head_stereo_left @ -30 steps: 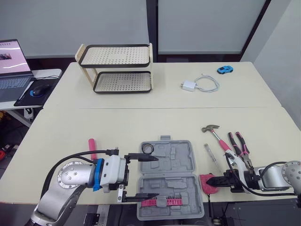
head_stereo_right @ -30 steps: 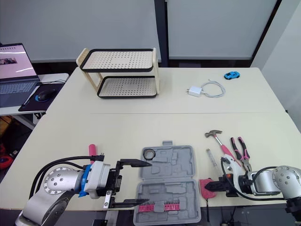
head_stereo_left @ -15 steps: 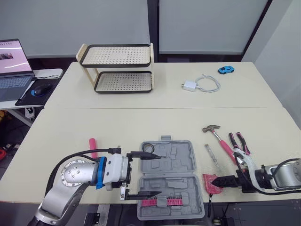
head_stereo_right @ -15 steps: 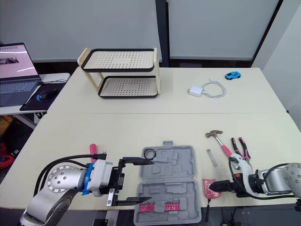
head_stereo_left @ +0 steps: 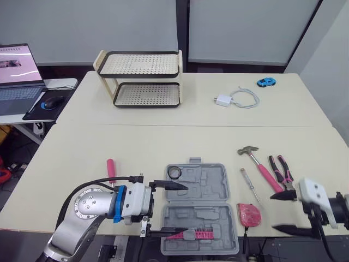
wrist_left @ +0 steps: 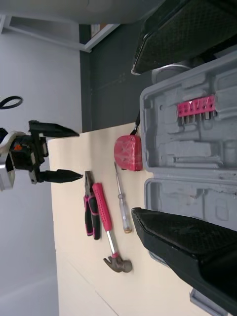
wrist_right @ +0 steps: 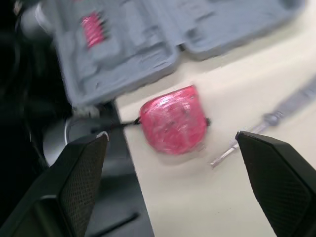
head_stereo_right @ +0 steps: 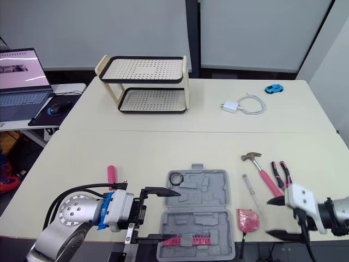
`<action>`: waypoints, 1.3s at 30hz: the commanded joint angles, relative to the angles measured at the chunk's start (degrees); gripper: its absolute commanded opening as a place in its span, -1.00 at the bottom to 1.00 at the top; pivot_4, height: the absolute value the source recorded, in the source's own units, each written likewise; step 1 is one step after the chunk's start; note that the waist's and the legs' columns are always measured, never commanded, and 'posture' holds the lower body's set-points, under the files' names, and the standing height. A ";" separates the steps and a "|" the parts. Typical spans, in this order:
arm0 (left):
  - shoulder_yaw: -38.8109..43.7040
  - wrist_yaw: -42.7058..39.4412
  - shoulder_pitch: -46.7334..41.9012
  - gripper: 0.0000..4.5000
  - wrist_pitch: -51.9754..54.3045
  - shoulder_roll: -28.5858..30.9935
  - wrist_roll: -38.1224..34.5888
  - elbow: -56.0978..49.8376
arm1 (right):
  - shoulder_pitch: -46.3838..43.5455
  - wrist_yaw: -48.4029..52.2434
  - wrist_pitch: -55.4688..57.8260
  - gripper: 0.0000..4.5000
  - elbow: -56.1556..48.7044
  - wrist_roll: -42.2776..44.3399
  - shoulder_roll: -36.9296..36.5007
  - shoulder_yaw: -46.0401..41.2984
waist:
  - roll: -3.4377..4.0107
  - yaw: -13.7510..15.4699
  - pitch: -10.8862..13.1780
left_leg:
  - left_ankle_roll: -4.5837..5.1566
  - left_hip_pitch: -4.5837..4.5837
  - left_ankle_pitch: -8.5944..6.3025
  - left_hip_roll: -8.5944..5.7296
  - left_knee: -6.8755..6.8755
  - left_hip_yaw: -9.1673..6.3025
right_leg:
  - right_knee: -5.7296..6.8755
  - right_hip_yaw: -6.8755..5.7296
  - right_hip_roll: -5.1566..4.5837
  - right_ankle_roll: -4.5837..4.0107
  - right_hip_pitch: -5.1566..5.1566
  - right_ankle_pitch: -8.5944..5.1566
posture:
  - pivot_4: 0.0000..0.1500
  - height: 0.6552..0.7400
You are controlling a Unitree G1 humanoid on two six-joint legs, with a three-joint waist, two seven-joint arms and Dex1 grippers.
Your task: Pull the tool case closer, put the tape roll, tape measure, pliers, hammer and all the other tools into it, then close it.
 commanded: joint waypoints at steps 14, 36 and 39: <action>-0.06 -1.08 0.14 1.00 -1.44 0.27 0.25 -0.69 | -14.97 4.01 -24.22 0.98 19.53 -10.70 12.36 12.85 | 0.00 -0.77 0.16 | 0.00 0.35 0.00 0.05 -0.09 0.15 | 0.13 0.27 0.01 -0.34 0.18 0.08 | 1.00 1.00; -0.38 -0.23 -1.03 1.00 -1.13 -0.31 0.54 -0.52 | -17.91 -4.51 -27.88 0.98 30.63 -20.07 14.68 17.07 | -0.04 -0.78 0.14 | 0.00 0.41 0.00 0.03 -0.09 0.21 | 0.15 0.29 0.02 -0.34 0.19 0.08 | 1.00 1.00; -0.42 -0.14 -1.03 1.00 -0.96 -0.26 0.50 -0.78 | -19.28 -4.68 -29.06 0.98 33.20 -20.83 15.38 18.07 | -0.13 -0.87 0.12 | 0.00 0.56 0.00 0.03 -0.14 0.24 | 0.15 0.32 0.03 -0.34 0.29 0.08 | 1.00 1.00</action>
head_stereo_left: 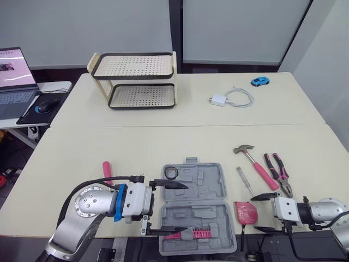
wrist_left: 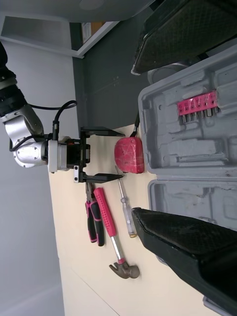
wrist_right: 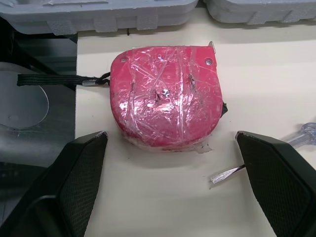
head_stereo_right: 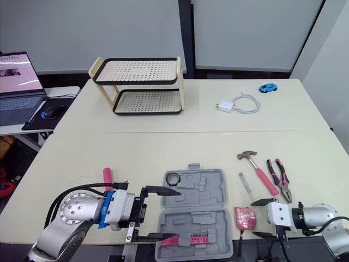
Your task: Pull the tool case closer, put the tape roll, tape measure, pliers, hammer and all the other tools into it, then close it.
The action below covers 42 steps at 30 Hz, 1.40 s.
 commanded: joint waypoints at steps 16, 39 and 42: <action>-0.22 1.40 0.47 1.00 0.83 0.00 -0.33 -3.01 | -0.50 -3.78 -3.02 0.98 -0.07 -5.76 3.03 6.98 | -0.84 -0.04 -0.49 | -0.01 0.39 -0.01 0.09 -0.13 -0.23 | -0.14 -0.12 0.06 -0.09 0.50 -0.05 | 1.00 1.00; -0.95 2.54 -0.42 1.00 1.59 -0.44 -0.19 -3.01 | 8.11 -9.93 20.00 0.41 -27.23 -7.26 0.89 7.44 | -0.31 0.48 -0.20 | -0.09 0.25 -0.06 0.03 -0.17 -0.43 | -0.20 -0.24 -0.02 -0.14 0.43 -0.13 | 1.00 1.00; -1.02 2.68 -0.58 1.00 1.48 -0.41 -0.24 -2.80 | 7.30 -7.88 20.12 0.41 -27.01 -4.27 -0.98 5.23 | -0.28 0.48 -0.17 | -0.09 0.25 -0.06 0.03 -0.17 -0.41 | -0.21 -0.24 -0.03 -0.14 0.43 -0.13 | 1.00 1.00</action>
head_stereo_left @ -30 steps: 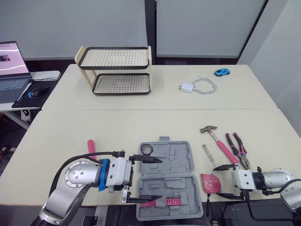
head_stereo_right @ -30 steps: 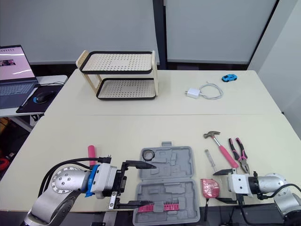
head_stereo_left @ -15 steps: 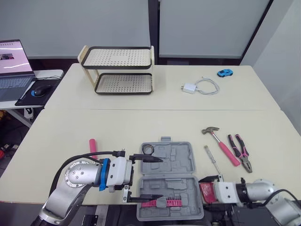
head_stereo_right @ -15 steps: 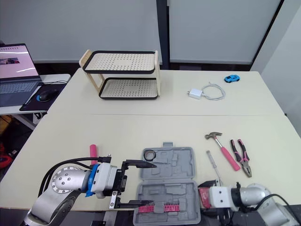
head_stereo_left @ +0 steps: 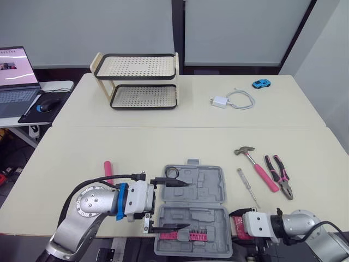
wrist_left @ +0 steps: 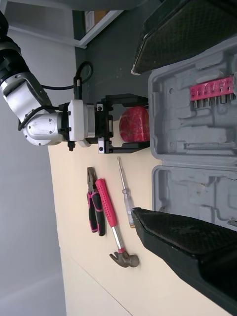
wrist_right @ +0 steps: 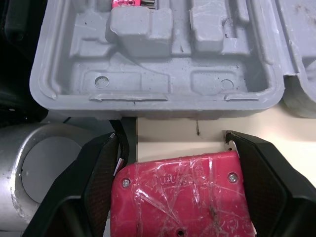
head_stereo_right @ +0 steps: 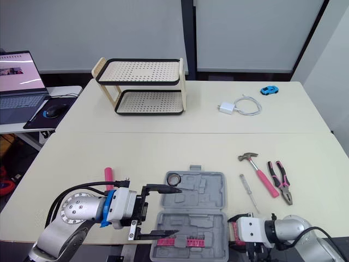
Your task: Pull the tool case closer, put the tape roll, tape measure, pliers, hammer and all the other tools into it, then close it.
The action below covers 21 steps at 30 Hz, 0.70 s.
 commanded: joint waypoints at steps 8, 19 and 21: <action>1.67 0.48 0.96 1.00 -0.71 0.35 -0.50 -0.71 | -2.95 5.38 10.01 0.41 -10.18 12.12 -8.47 -10.36 | 0.23 -0.06 0.15 | 0.01 -0.06 0.00 0.01 -0.01 -0.01 | -0.26 -0.09 0.05 0.03 0.06 0.02 | 1.00 1.00; 3.22 0.28 1.05 1.00 -1.44 0.53 0.17 1.40 | -12.46 2.14 22.16 0.41 -9.54 7.14 -4.32 -3.11 | 0.24 0.08 0.19 | 0.02 -0.12 -0.01 0.00 -0.02 -0.01 | -0.39 -0.11 0.01 0.07 0.06 0.06 | 1.00 1.00; 3.60 0.27 0.92 1.00 -1.37 0.61 0.08 1.56 | -13.44 2.15 23.63 0.41 -10.02 7.26 -3.96 -2.79 | 0.25 0.09 0.20 | 0.02 -0.12 -0.01 0.00 -0.02 -0.02 | -0.39 -0.11 0.01 0.07 0.06 0.05 | 1.00 1.00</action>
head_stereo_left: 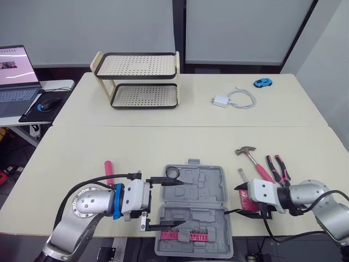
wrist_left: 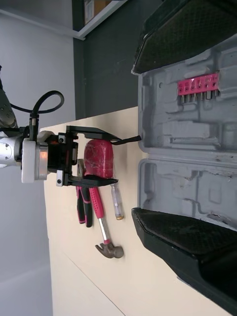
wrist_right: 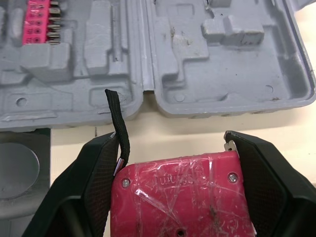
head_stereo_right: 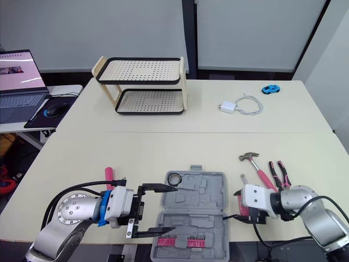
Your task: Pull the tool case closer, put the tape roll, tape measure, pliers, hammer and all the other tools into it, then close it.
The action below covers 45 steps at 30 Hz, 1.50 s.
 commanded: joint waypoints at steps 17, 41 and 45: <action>-0.09 -0.38 0.46 1.00 -0.69 0.23 -0.08 -2.59 | 7.82 -3.54 -8.53 0.41 4.10 -3.65 -0.50 0.44 | 0.01 0.18 0.01 | 0.00 0.00 -0.01 0.00 0.00 0.01 | -0.01 -0.01 0.01 0.01 0.00 0.00 | 1.00 1.00; -0.95 -1.18 0.11 1.00 -0.24 0.21 -0.26 -3.08 | 11.51 -4.71 -5.12 0.98 -3.38 -4.45 1.00 0.44 | 0.04 0.15 0.03 | 0.00 0.00 -0.02 0.00 0.00 0.01 | -0.02 0.02 0.00 0.03 0.00 0.01 | 1.00 1.00; -1.02 -1.07 0.20 1.00 -0.24 0.14 -0.19 -3.15 | 10.69 -4.44 -4.71 0.98 -3.57 -3.88 0.49 -0.48 | 0.04 0.15 0.03 | 0.00 0.00 -0.02 -0.01 0.00 0.02 | -0.02 0.02 0.00 0.03 0.00 0.01 | 1.00 1.00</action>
